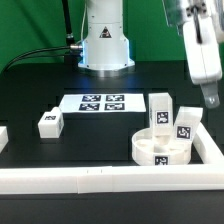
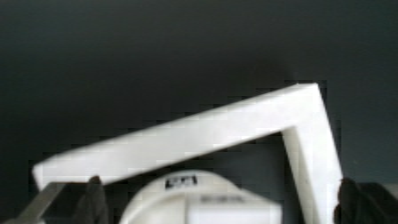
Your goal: Assemble stool
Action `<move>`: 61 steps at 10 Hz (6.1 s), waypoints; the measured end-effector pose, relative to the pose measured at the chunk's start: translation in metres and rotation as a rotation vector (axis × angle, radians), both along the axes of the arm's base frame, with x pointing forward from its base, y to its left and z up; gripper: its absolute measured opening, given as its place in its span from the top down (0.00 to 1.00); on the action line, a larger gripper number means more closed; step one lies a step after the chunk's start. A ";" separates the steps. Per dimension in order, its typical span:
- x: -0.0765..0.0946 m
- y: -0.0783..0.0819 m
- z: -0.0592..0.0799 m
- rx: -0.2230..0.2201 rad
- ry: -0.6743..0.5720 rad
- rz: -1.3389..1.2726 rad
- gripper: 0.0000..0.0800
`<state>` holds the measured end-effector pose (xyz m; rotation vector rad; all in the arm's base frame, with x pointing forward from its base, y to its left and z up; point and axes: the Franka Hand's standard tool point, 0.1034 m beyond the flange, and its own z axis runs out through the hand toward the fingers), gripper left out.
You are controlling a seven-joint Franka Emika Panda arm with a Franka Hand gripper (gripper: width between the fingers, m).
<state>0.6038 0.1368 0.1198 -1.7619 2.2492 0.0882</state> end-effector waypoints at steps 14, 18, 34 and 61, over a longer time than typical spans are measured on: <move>-0.025 -0.070 0.003 -0.158 -0.126 0.757 0.19; -0.025 -0.085 0.004 -0.238 -0.167 1.324 0.19; -0.091 -0.234 -0.040 -0.332 -0.153 1.720 0.19; -0.114 -0.263 -0.090 0.652 0.524 1.617 0.19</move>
Offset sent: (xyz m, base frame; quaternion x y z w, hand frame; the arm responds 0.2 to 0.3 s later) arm 0.0000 0.0000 0.0000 0.0000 0.0000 0.0000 1.0000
